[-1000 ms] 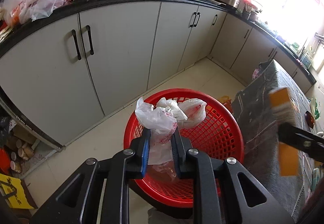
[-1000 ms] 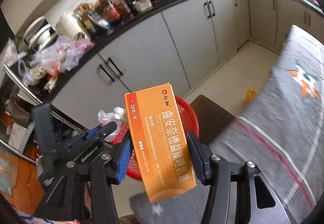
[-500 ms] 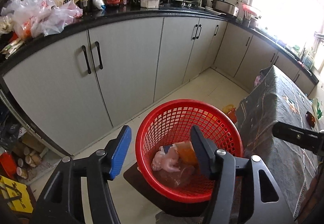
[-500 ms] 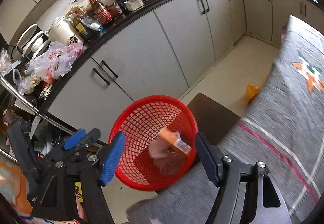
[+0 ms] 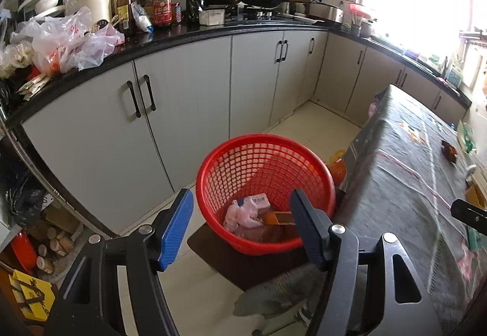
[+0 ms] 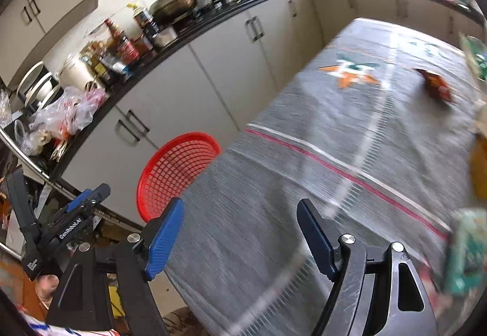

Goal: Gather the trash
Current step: 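Move both open tools back over the table, then grasp the teal tissue pack with the left tool while the right tool grasps the red wrapper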

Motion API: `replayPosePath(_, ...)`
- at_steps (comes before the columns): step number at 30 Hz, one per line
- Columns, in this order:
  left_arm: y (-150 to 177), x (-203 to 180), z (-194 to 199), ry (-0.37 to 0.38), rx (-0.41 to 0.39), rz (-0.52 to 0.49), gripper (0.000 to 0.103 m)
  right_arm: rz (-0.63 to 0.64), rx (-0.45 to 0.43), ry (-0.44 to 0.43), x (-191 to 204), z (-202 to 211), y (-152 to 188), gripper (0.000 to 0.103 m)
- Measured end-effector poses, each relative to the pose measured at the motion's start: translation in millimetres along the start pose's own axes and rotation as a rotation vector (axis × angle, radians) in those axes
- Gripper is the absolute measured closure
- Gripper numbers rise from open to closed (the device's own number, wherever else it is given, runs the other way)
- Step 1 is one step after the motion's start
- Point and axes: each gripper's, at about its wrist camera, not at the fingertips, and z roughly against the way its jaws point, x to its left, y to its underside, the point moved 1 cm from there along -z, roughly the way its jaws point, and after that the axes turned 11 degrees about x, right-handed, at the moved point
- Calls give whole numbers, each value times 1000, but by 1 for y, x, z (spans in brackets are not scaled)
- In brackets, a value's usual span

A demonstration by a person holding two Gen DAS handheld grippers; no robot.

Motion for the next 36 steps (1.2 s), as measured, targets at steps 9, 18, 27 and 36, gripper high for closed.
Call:
replayPosePath(9,41,-31,53,73,-28,-51,35,-91,-146,26,-26,70,65,19)
replayPosePath(18,71,-63,81,93,-56,-197,28,-196,-219,146,-81,135,121,18)
replayPosePath(27,66,-103,78,160,-45,-268,28,-397,-267,253,-163,187,180,17)
replayPosePath(36,75,-179,80,301,22,-438,28,-441,-293,234,-202,196,183,17)
